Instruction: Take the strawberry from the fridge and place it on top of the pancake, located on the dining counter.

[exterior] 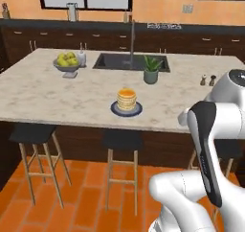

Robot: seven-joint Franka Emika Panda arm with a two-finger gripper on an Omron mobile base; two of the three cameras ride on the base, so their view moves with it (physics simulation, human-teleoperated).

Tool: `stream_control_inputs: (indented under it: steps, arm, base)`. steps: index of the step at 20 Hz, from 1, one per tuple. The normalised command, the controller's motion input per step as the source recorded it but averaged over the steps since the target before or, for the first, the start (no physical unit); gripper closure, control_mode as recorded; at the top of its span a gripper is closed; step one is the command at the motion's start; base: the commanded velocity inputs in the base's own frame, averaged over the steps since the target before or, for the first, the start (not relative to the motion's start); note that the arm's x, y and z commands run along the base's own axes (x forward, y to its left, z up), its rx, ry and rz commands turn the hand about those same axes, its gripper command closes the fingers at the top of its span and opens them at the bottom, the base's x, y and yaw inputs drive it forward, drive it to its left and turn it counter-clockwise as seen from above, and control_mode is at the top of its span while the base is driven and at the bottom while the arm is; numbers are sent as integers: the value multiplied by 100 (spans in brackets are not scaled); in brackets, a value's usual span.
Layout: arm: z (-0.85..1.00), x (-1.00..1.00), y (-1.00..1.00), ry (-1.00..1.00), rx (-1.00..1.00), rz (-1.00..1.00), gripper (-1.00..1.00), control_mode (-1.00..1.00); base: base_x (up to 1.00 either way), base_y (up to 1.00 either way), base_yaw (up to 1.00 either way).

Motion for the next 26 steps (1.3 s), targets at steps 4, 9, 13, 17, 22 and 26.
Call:
stream_control_inputs:
  steps: [4, 9, 13, 17, 22, 26]
  arm:
    - [0, 0, 0, 0, 0, 0, 100, 100]
    - [0, 0, 0, 0, 0, 0, 100, 100]
    - [0, 0, 0, 0, 0, 0, 100, 100]
    - [0, 0, 0, 0, 0, 0, 100, 100]
    - [74, 41, 86, -1, 0, -8, 100, -100]
    - [33, 13, 48, 13, 0, -2, 100, -100]
  base:
    - [70, 76, -72]
    - [77, 95, -57]
    - [96, 40, -33]
    - [84, 23, -14]
    - [0, 0, 0]
    - [0, 0, 0]
